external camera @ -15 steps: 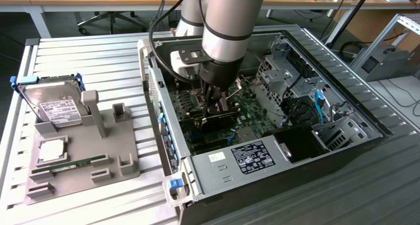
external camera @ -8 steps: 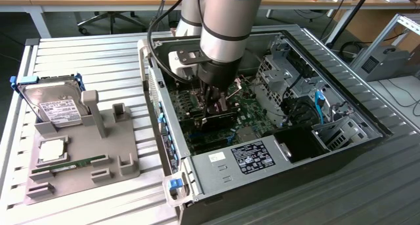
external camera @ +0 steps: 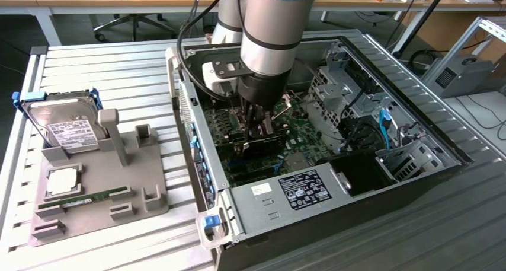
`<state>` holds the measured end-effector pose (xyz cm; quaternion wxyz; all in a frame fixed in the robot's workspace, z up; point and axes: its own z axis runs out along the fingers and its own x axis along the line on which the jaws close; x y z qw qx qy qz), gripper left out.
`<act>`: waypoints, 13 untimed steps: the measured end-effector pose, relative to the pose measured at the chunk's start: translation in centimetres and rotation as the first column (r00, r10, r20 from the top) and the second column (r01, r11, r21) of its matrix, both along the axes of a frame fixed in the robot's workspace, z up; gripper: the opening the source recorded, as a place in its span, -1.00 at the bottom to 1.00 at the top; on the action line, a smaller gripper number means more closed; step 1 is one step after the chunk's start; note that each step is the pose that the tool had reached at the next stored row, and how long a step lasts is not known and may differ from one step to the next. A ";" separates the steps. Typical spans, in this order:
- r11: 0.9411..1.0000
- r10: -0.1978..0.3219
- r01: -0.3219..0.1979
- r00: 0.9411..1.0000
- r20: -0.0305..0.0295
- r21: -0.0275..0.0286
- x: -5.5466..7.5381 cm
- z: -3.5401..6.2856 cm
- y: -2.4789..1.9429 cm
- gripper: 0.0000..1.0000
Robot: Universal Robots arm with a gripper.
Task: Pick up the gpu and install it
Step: 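Press down on the gpu until it lock into place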
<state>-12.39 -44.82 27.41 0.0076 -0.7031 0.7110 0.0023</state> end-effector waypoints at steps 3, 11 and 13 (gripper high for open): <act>1.000 0.000 0.000 1.000 0.001 0.001 0.0 -0.16 0.01 -0.79; 1.000 0.000 0.000 1.000 0.000 0.000 -0.1 -0.26 -0.01 -0.79; 1.000 0.000 0.000 1.000 0.000 0.000 -0.1 -0.29 0.00 -0.79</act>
